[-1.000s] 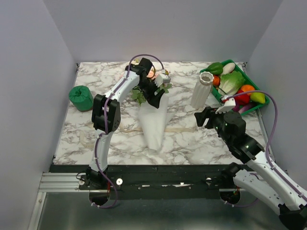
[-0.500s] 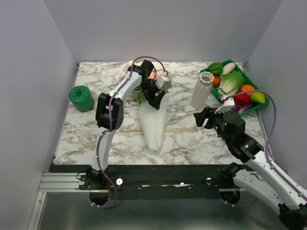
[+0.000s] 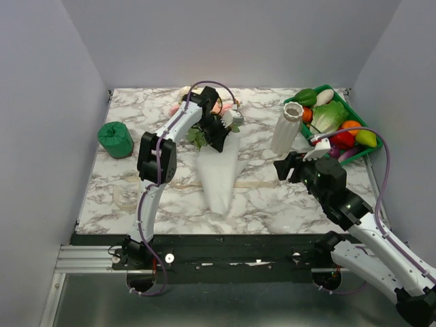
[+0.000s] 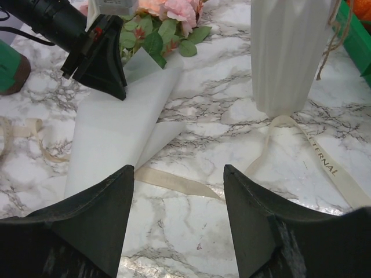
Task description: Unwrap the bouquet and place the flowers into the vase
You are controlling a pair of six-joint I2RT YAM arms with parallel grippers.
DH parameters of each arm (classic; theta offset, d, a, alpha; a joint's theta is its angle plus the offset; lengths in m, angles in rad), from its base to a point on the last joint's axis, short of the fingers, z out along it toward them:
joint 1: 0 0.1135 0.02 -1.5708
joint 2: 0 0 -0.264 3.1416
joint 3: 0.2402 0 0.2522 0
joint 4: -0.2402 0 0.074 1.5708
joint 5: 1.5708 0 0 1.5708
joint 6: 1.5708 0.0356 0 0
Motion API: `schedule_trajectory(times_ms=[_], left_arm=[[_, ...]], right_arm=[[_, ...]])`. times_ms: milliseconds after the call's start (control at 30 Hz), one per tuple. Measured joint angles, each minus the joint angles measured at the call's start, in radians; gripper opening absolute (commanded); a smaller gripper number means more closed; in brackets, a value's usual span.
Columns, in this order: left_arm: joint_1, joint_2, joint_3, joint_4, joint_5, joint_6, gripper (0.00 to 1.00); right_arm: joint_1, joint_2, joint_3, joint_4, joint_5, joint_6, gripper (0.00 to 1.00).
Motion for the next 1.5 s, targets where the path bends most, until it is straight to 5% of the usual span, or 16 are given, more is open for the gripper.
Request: schedule_trajectory(times_ms=[400, 667, 1100, 1267, 1333, 1400, 1500], left_arm=[[0.000, 0.000, 0.020, -0.024, 0.000, -0.004, 0.00], [0.000, -0.071, 0.043, -0.082, 0.000, -0.002, 0.00], [-0.011, -0.454, -0.091, -0.096, -0.009, -0.089, 0.02], [-0.038, -0.529, -0.160, -0.065, -0.039, -0.182, 0.14], [-0.047, -0.561, -0.217, -0.044, -0.061, -0.214, 0.68], [-0.056, -0.578, -0.246, -0.036, -0.085, -0.244, 0.99], [-0.069, -0.581, -0.241, -0.029, -0.113, -0.294, 0.99]], right_arm=[[0.000, 0.001, 0.000, 0.009, -0.033, 0.000, 0.69], [0.000, -0.006, 0.000, 0.010, -0.042, 0.002, 0.68], [0.000, -0.027, 0.000, 0.013, -0.053, 0.010, 0.68], [0.000, -0.040, 0.000, 0.013, -0.054, 0.018, 0.68], [0.000, -0.048, 0.000, 0.014, -0.054, 0.022, 0.68], [0.000, -0.053, 0.000, 0.014, -0.056, 0.023, 0.70], [0.000, -0.057, 0.000, 0.014, -0.056, 0.024, 0.73]])
